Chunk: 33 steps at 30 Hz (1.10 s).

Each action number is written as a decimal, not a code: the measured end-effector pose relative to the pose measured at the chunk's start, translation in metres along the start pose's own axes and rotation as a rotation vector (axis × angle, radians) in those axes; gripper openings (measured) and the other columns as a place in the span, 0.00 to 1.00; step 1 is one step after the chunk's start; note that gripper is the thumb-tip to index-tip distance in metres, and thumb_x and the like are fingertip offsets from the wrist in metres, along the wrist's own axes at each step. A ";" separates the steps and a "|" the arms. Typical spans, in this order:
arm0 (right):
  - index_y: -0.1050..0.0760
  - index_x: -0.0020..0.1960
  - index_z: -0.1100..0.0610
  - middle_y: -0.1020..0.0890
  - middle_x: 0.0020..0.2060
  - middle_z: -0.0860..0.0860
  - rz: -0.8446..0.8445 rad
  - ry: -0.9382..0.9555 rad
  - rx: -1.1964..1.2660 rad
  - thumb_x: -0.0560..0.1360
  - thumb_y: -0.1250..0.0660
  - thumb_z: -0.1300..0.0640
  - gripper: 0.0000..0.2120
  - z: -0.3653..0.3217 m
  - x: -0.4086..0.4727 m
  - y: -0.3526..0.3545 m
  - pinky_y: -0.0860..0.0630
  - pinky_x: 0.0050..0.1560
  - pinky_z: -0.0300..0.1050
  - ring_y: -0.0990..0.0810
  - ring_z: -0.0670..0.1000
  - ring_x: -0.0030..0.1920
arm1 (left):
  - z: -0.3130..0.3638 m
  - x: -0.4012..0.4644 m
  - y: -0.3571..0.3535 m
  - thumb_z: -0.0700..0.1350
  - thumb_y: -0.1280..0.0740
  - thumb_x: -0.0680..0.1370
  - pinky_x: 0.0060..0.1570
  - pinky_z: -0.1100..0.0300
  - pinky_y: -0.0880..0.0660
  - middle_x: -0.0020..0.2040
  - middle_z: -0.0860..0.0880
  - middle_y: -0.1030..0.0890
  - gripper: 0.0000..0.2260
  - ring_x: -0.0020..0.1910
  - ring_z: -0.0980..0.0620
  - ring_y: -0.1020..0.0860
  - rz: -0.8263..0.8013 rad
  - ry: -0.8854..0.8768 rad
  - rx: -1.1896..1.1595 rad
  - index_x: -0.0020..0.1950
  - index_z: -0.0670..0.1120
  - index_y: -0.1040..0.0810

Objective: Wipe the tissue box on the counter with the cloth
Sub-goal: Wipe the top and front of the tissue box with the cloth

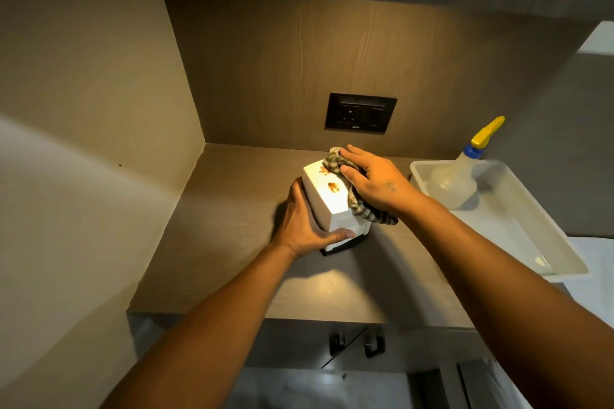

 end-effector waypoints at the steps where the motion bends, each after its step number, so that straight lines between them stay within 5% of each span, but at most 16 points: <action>1: 0.37 0.75 0.47 0.37 0.76 0.48 -0.008 0.001 -0.007 0.81 0.42 0.46 0.23 0.002 -0.003 0.000 0.42 0.70 0.50 0.38 0.54 0.74 | 0.000 -0.001 0.000 0.71 0.20 0.53 0.65 0.57 0.32 0.74 0.47 0.32 0.63 0.70 0.48 0.30 0.004 0.003 0.001 0.78 0.52 0.50; 6: 0.35 0.74 0.49 0.35 0.75 0.50 -0.051 -0.001 -0.051 0.82 0.42 0.48 0.22 0.002 0.002 0.010 0.40 0.69 0.52 0.36 0.57 0.73 | 0.001 -0.002 0.001 0.74 0.21 0.53 0.69 0.49 0.29 0.73 0.48 0.32 0.64 0.71 0.49 0.30 0.016 -0.016 -0.006 0.79 0.50 0.48; 12: 0.37 0.75 0.51 0.39 0.77 0.52 -0.100 0.051 -0.142 0.82 0.41 0.50 0.23 -0.012 0.007 0.007 0.43 0.72 0.56 0.41 0.59 0.75 | -0.001 -0.004 0.001 0.76 0.22 0.53 0.67 0.53 0.30 0.73 0.50 0.33 0.61 0.69 0.53 0.32 0.003 -0.025 -0.016 0.77 0.59 0.49; 21: 0.35 0.74 0.52 0.35 0.75 0.52 -0.061 -0.016 -0.164 0.82 0.41 0.50 0.22 -0.008 0.018 0.013 0.39 0.70 0.54 0.35 0.60 0.72 | 0.004 -0.002 0.004 0.71 0.19 0.54 0.69 0.44 0.27 0.73 0.48 0.32 0.63 0.71 0.49 0.30 -0.004 -0.002 0.000 0.79 0.50 0.47; 33: 0.33 0.73 0.51 0.32 0.74 0.51 0.023 -0.013 -0.084 0.81 0.38 0.51 0.21 0.001 -0.021 0.009 0.39 0.70 0.51 0.34 0.58 0.72 | 0.005 -0.002 0.004 0.72 0.20 0.53 0.69 0.47 0.27 0.73 0.48 0.32 0.64 0.71 0.49 0.30 -0.002 -0.015 0.010 0.79 0.49 0.47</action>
Point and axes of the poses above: each hand's wrist, its own x-axis towards the middle knuckle, its own y-axis out of the back of the hand, z = x × y, the point moved 2 cm from there along x, towards the middle knuckle
